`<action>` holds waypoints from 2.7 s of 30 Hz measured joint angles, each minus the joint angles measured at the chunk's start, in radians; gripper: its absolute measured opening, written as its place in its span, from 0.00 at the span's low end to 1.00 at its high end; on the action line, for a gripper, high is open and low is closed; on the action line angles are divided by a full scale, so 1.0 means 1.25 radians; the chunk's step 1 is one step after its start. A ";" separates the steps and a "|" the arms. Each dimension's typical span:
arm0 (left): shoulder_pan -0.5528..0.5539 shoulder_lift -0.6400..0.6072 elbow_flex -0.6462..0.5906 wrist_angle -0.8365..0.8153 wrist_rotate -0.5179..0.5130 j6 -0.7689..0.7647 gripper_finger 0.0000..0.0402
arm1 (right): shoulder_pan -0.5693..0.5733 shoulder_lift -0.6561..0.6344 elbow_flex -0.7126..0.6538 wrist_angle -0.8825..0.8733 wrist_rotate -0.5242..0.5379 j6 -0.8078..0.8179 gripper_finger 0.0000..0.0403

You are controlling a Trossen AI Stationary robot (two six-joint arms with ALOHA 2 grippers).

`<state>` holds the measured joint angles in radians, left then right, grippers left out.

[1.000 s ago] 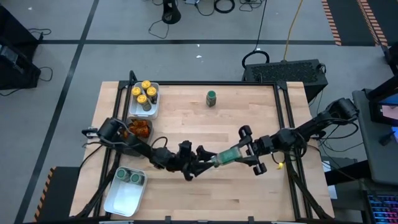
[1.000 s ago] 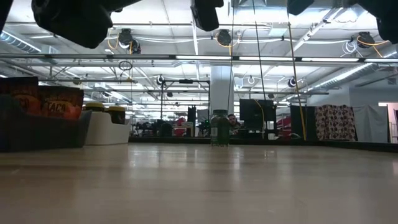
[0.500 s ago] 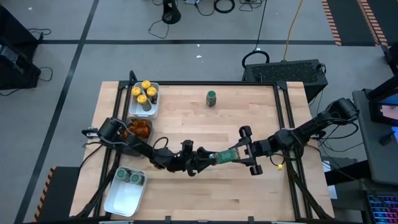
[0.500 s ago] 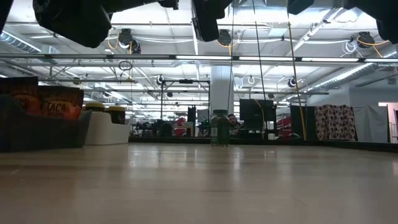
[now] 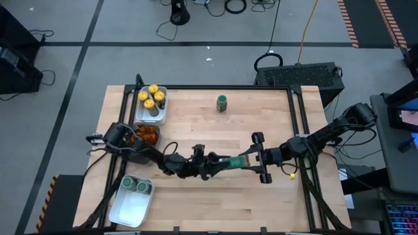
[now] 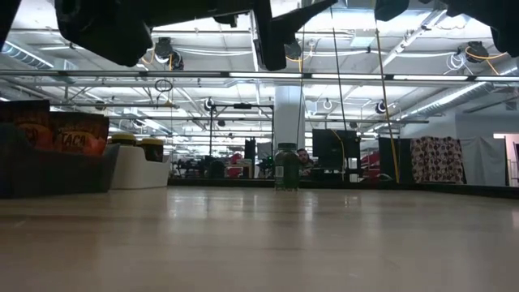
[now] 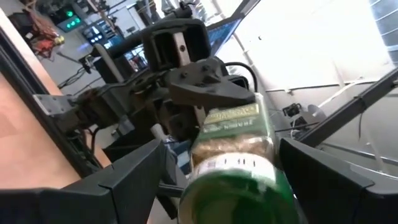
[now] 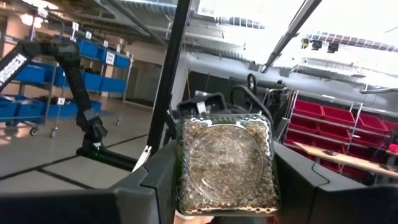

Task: Sort spices by type
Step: Put the right green seasoning bottle into the bottom white bin

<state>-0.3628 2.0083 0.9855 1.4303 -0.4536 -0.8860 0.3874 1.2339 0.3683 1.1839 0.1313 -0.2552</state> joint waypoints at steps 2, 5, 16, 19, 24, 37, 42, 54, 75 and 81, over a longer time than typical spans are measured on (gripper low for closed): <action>0.003 0.000 0.000 -0.001 0.001 0.000 0.80 | 0.000 0.000 0.000 -0.012 -0.001 -0.003 0.44; 0.005 0.000 0.000 -0.001 0.008 -0.002 0.80 | 0.000 0.000 0.000 -0.022 -0.002 -0.004 0.44; 0.011 0.000 0.000 -0.009 0.066 -0.020 0.80 | -0.009 0.000 0.000 -0.024 -0.002 -0.023 0.44; 0.012 0.000 0.000 -0.009 0.077 -0.020 0.80 | -0.014 0.000 0.000 -0.024 -0.002 -0.024 0.44; 0.017 0.000 0.000 -0.011 0.088 -0.020 0.80 | -0.015 0.000 0.000 -0.024 -0.004 -0.024 0.44; 0.023 0.000 -0.001 -0.019 0.099 -0.004 0.56 | -0.015 0.000 0.000 -0.036 -0.012 -0.024 0.44; 0.023 0.000 -0.001 -0.019 0.102 0.003 0.54 | -0.015 0.000 0.000 -0.040 -0.015 -0.027 0.44; 0.024 0.000 -0.001 -0.019 0.100 0.037 0.53 | -0.015 -0.001 0.000 -0.038 0.006 -0.003 0.60; 0.022 -0.272 -0.003 -0.561 0.105 0.201 0.53 | -0.010 -0.289 0.001 -0.305 0.000 0.059 0.76; -0.024 -0.467 -0.003 -0.888 0.066 0.187 0.53 | -0.010 -0.328 0.001 -0.394 0.000 0.113 0.76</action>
<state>-0.3927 1.4250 0.9821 0.3209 -0.3710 -0.6523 0.3748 0.8236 0.3691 0.6915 0.1314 -0.1141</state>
